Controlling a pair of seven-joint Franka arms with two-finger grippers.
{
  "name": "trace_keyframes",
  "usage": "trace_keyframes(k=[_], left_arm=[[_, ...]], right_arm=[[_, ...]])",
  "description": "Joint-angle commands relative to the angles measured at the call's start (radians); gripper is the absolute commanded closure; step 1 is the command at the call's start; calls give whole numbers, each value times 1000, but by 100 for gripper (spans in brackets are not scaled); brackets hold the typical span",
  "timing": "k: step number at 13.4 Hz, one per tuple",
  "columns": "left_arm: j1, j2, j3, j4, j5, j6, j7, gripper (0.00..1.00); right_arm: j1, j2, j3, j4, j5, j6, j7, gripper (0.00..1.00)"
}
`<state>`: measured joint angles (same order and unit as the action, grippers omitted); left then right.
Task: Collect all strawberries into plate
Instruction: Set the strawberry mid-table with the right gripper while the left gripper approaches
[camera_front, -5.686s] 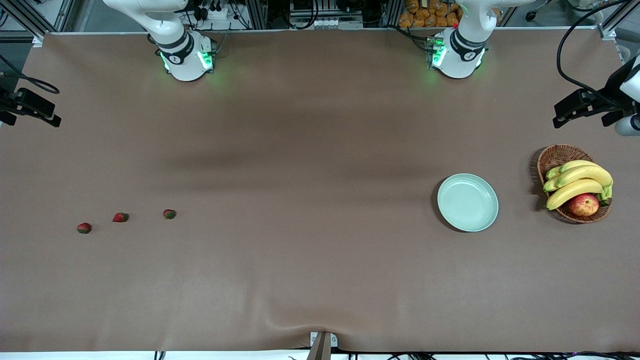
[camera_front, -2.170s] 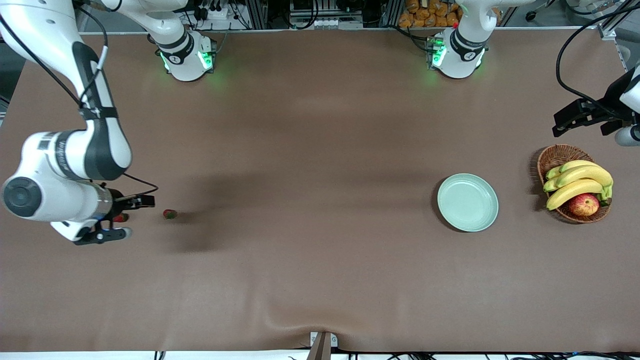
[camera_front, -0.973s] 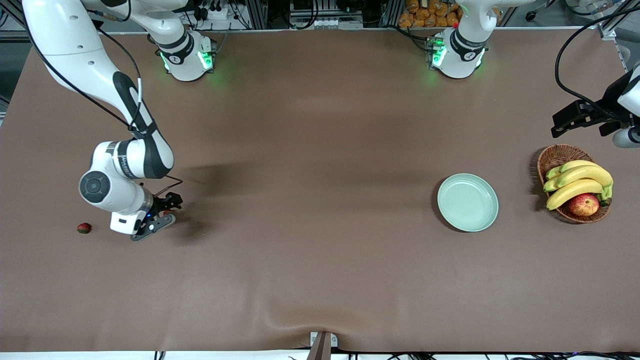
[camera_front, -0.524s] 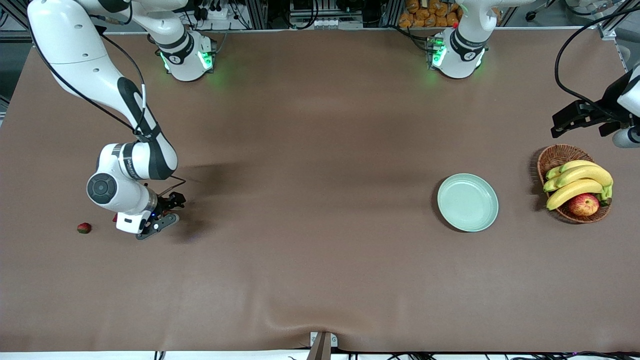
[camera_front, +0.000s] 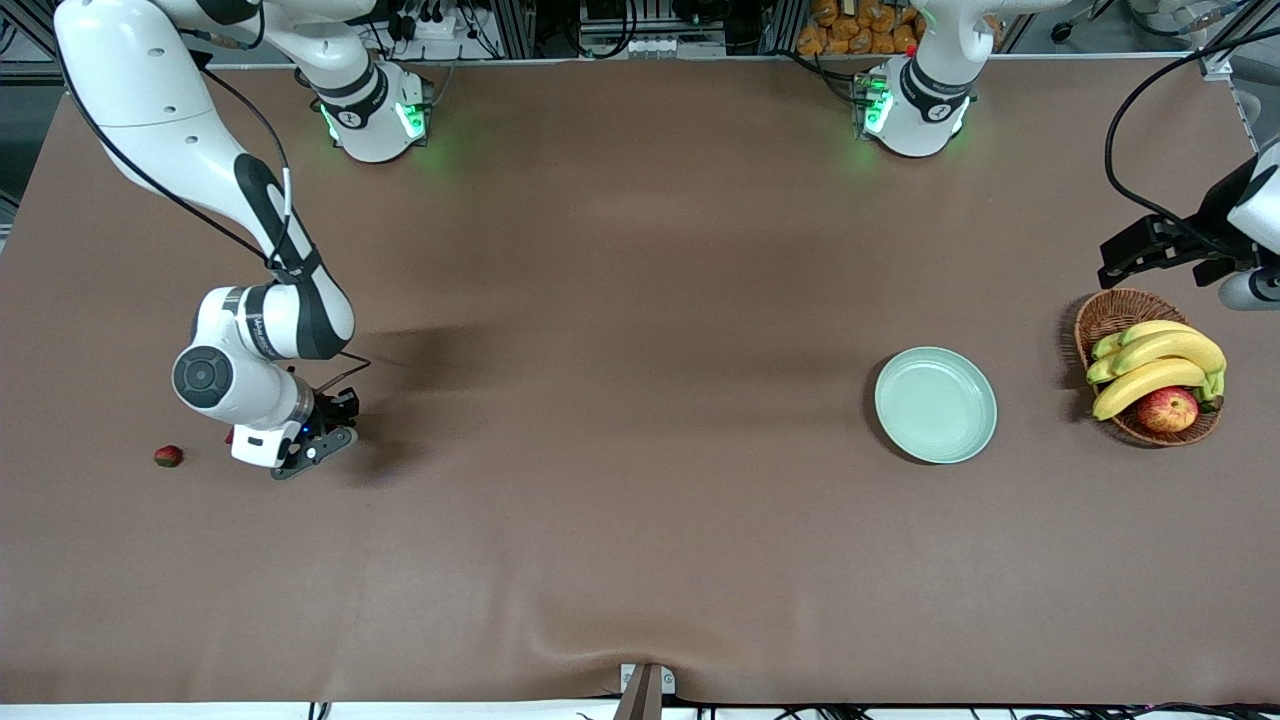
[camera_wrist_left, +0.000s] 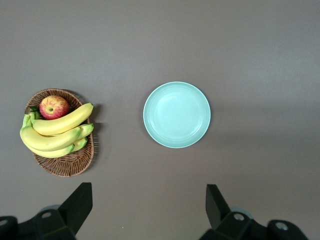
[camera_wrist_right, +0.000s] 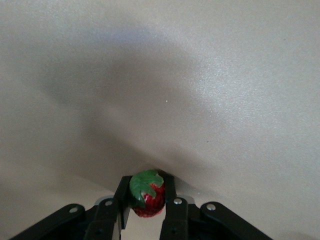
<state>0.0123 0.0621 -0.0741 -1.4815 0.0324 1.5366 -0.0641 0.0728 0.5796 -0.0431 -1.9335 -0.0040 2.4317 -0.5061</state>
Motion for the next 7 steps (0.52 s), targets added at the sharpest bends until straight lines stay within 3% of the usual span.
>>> trace_keyframes(k=[1, 7], left_arm=[[-2, 5, 2, 4, -25, 17, 6, 0], [-18, 31, 2, 3, -25, 39, -3, 0]], right_arm=[[22, -40, 3, -1, -17, -6, -20, 100], [258, -24, 3, 195, -16, -6, -8, 100]])
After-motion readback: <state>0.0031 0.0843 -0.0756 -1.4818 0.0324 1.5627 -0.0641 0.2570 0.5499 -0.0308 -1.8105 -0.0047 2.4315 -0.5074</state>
